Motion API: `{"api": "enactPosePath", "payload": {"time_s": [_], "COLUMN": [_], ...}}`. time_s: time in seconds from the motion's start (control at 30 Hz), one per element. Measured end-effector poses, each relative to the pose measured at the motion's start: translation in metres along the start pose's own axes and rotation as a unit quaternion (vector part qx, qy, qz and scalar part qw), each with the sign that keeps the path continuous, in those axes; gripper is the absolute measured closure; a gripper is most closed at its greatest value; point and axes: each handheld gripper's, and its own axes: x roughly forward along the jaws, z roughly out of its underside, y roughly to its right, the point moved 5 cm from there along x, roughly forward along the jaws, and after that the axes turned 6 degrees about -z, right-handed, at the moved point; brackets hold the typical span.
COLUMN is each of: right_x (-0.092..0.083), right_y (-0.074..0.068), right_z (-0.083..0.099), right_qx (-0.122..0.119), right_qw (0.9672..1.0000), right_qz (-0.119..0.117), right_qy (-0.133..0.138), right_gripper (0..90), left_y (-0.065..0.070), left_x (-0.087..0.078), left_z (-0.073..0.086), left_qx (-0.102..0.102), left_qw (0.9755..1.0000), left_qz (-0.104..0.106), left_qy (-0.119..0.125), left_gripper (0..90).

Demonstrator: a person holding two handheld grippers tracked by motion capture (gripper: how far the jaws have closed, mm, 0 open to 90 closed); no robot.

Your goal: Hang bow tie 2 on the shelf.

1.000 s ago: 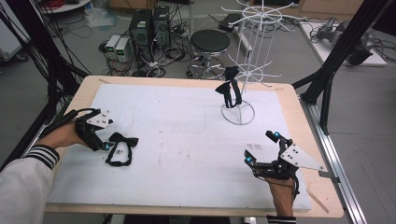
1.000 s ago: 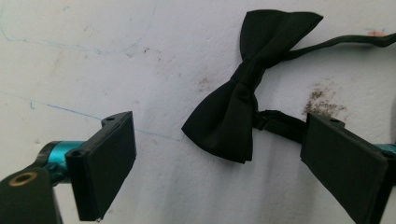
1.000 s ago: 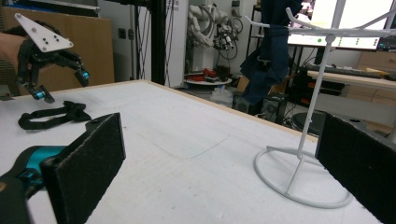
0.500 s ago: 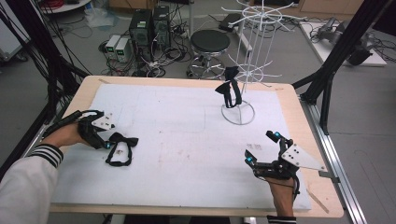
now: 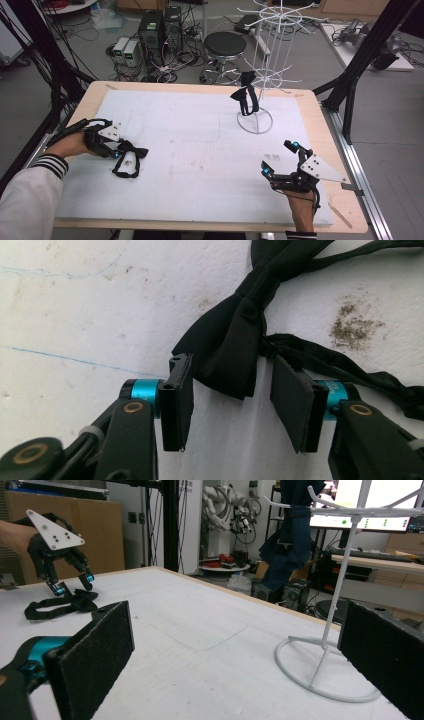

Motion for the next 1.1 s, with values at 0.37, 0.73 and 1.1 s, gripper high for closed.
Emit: {"api": "enactPosePath", "payload": {"time_s": [0.37, 0.73, 1.1], "right_x": [-0.0003, -0.0008, 0.0003], "right_y": [-0.0003, -0.0001, -0.0011], "right_z": [0.0000, -0.0008, -0.0008], "right_qx": [0.003, 0.002, 0.004], "right_qw": [1.0000, 1.0000, 1.0000], "right_qz": [0.000, -0.001, -0.004], "right_qy": [0.000, 0.001, -0.001], "right_gripper": [0.7, 0.7, 0.7], "left_y": [-0.0015, 0.0017, 0.0002], "left_x": [0.0005, 0.0003, -0.0061], "left_z": [-0.0010, -0.0028, -0.0064], "left_qx": [-0.018, -0.050, -0.057], "left_qw": [0.9992, 0.9971, 0.9977], "left_qz": [0.035, 0.052, 0.035], "left_qy": [-0.011, -0.023, -0.006], "left_gripper": [70.1, 85.5, 85.6]}}
